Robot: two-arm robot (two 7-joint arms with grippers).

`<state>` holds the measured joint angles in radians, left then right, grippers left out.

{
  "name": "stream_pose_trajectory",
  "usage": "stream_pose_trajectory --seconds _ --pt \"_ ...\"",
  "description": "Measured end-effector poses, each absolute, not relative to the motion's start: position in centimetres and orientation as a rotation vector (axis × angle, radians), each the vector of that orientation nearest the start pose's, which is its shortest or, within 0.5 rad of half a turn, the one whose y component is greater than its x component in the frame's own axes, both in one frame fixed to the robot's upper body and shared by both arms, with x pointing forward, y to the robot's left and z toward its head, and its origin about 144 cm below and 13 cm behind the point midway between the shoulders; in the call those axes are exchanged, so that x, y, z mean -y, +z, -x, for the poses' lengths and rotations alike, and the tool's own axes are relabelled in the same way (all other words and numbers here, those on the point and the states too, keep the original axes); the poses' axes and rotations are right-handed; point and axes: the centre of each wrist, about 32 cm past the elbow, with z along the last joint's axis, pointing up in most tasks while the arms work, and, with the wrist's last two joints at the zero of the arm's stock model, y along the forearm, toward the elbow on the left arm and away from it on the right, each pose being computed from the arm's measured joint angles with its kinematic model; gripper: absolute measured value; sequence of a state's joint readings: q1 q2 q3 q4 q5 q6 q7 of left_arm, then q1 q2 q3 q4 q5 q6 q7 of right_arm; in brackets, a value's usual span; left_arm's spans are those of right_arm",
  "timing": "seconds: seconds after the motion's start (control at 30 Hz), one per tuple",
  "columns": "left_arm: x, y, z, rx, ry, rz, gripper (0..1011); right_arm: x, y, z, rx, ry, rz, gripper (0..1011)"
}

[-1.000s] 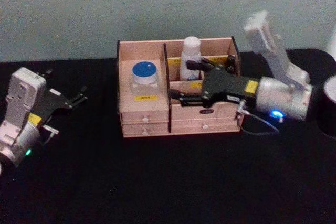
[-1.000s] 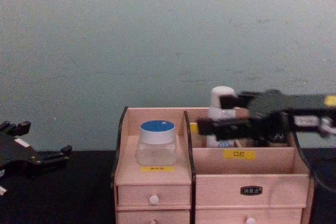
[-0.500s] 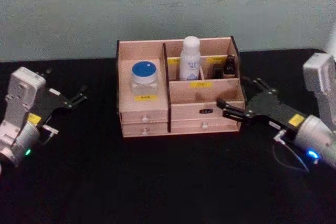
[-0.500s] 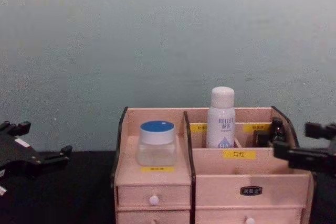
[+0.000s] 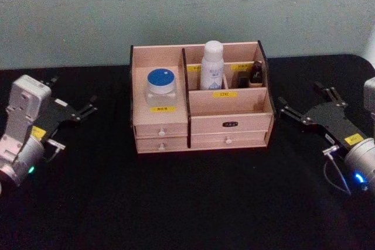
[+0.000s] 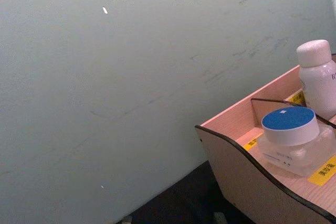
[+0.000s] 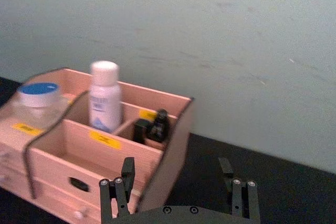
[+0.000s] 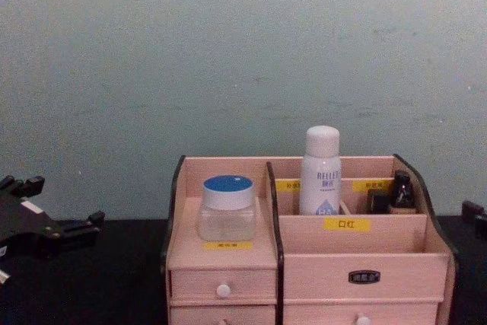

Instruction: Pick up the facial cleanser and watermelon frost from the table and place them into the tiered storage box.

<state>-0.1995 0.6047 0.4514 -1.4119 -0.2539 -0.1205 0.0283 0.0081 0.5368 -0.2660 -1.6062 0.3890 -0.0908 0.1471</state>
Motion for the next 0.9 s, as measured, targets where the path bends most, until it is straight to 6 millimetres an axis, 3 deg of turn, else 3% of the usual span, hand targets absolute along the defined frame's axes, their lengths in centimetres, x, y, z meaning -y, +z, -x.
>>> stream_pose_trajectory --seconds 0.53,0.9 --pt "-31.0 114.0 -48.9 0.285 1.248 -0.304 1001 29.3 112.6 -46.5 0.023 -1.307 0.123 1000" --pt "-31.0 114.0 -48.9 0.285 1.248 -0.304 1001 29.2 112.0 -47.0 -0.014 -1.325 0.166 1000"
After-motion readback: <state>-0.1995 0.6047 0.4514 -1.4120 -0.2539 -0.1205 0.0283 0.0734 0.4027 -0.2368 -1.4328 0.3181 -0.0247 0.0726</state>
